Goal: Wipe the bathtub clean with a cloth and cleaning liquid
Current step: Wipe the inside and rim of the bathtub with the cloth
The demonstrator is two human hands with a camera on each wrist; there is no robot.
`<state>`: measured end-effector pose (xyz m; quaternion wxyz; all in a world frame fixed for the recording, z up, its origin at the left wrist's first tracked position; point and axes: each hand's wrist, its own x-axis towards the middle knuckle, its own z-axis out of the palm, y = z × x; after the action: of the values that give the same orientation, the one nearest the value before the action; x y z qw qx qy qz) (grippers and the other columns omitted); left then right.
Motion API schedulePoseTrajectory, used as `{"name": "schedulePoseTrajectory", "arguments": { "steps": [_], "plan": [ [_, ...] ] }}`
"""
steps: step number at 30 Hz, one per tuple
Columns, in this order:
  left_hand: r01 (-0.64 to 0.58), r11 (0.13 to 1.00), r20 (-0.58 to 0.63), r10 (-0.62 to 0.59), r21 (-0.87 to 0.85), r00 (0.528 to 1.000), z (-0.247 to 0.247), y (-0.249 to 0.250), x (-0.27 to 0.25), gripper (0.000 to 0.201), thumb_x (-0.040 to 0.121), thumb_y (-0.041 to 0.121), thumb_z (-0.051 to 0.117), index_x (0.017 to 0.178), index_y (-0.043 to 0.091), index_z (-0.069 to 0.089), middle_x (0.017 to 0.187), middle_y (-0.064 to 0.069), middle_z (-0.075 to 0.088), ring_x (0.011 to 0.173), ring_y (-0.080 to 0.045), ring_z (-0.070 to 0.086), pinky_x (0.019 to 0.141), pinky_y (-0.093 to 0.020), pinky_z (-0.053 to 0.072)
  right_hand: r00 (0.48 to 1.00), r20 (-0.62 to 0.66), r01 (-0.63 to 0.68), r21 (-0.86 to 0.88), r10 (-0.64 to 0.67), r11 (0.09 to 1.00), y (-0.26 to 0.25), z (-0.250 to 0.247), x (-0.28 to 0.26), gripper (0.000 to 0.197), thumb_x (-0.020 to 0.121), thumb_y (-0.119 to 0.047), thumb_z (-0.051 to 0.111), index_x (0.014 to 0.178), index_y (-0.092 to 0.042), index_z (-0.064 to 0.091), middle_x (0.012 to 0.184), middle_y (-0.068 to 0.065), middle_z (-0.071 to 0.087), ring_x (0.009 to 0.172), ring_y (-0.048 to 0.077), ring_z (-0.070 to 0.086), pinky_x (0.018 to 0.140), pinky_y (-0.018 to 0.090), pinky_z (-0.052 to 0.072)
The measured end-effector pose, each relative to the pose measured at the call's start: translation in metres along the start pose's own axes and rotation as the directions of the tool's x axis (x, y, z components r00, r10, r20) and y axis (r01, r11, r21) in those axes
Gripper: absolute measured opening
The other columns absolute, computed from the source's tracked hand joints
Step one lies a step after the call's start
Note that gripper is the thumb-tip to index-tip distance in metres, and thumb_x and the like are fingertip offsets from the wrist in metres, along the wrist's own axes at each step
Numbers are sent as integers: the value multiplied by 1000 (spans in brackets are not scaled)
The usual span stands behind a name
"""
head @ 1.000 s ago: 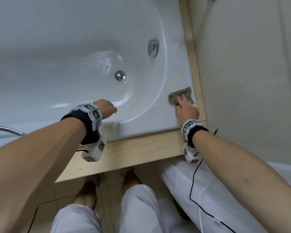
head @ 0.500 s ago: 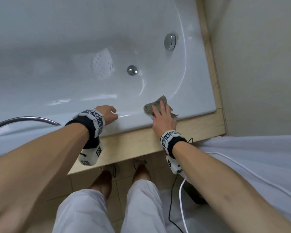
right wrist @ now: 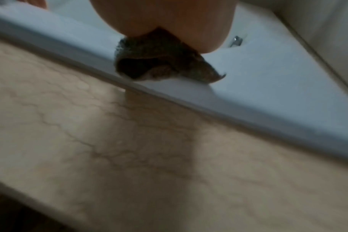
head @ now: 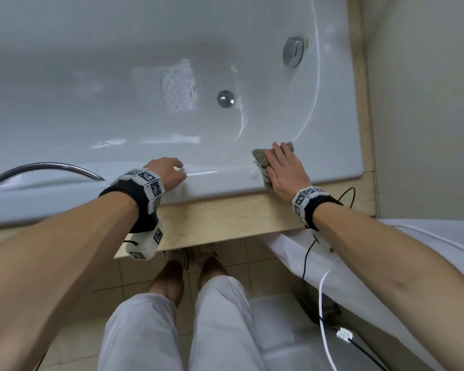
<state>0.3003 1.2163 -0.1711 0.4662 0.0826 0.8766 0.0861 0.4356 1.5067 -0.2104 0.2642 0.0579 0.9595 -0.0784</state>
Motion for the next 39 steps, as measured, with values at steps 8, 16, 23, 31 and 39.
{"name": "schedulePoseTrajectory", "arguments": {
  "steps": [8,16,23,31,39],
  "plan": [
    [34,995,-55,-39,-91,998,-18,-27,-7,44,90,30,51,134,29,52,140,-4,51,122,-28,51,93,-30,41,949,-135,-238,288,286,927,-61,26,-14,60,100,-36,18,155,-12,12,163,12,1,150,29,-5,120,40,-7],
    [31,990,-112,-47,-139,993,-35,-111,-25,41,91,28,50,132,28,55,138,-5,54,123,-28,50,93,-30,40,940,-147,-265,256,309,929,-164,42,5,56,103,-36,18,155,-17,10,163,9,-1,149,27,-10,121,42,-8],
    [-47,966,-161,5,-253,987,-62,-206,-41,36,88,25,52,122,26,64,125,-1,64,115,-25,57,96,-32,45,952,-160,-215,261,261,941,-300,49,22,53,104,-33,23,155,-20,16,163,5,6,150,25,-5,121,42,-6],
    [10,964,-163,-56,-266,985,-85,-301,-45,33,87,28,55,118,31,65,128,-2,61,117,-27,55,92,-28,42,976,-173,-86,265,135,960,-422,55,41,57,97,-36,16,147,-18,35,159,6,23,149,27,7,121,45,3],
    [38,965,-148,-79,-258,986,-84,-313,-47,31,88,28,57,117,30,66,131,-2,59,118,-27,54,90,-27,40,972,-149,-140,254,181,957,-388,55,33,55,100,-37,15,152,-21,24,162,2,12,150,21,-1,122,40,-2]
  ]
}}
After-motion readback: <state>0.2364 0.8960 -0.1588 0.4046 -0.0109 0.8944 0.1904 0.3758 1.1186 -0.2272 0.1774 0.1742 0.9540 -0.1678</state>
